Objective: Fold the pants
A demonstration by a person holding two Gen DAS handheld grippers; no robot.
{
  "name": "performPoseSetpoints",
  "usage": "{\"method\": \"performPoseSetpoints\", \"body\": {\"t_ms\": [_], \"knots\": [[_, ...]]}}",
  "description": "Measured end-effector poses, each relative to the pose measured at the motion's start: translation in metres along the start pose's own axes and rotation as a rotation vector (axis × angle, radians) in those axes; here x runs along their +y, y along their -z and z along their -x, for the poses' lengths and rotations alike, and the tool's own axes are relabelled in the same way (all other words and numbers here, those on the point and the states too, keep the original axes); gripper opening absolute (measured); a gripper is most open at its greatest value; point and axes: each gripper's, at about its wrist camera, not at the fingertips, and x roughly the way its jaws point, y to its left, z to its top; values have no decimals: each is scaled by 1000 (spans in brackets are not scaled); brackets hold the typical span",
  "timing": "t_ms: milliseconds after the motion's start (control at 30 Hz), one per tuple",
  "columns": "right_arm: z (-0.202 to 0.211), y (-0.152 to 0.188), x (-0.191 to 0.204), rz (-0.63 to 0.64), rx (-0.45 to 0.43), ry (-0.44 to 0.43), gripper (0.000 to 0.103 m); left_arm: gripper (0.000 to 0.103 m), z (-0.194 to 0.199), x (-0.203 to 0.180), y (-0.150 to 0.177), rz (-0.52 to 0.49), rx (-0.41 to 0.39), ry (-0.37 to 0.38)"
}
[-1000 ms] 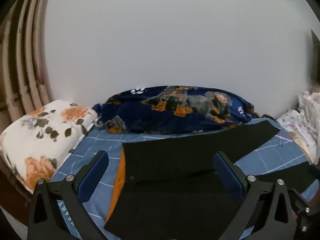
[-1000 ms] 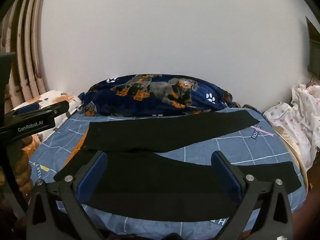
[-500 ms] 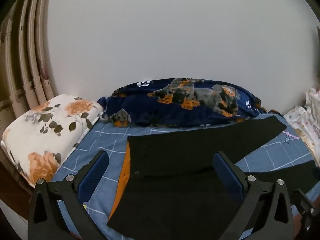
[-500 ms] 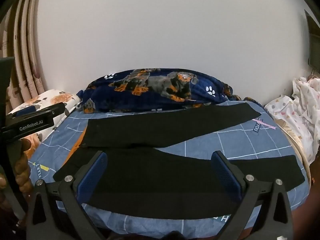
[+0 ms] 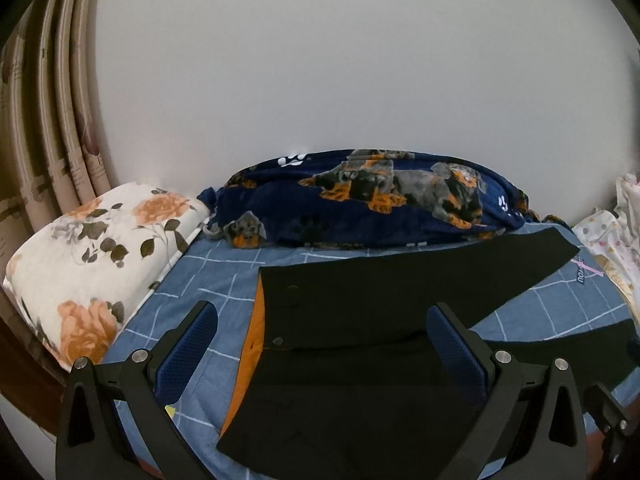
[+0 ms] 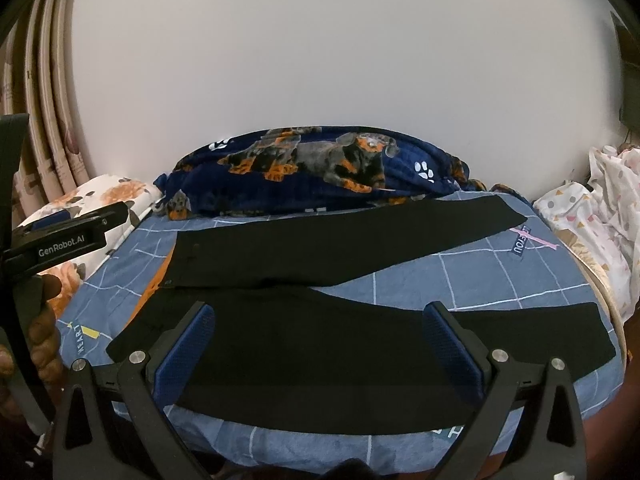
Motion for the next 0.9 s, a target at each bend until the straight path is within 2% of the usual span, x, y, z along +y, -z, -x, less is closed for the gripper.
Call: {"method": "performPoseSetpoints", "body": {"t_ms": [400, 500, 667, 733, 900], "knots": [[-7, 3, 0, -7, 19, -7, 103, 103, -1, 2, 0, 3, 10, 3], [-9, 5, 0, -7, 25, -6, 103, 103, -11, 6, 3, 15, 43, 44], [-16, 6, -2, -10, 38, -2, 103, 103, -48, 21, 20, 11, 153, 130], [-20, 8, -4, -14, 49, -1, 103, 103, -63, 25, 21, 4, 171, 124], [-32, 10, -8, -20, 75, 3, 103, 102, -123, 75, 18, 68, 230, 244]]}}
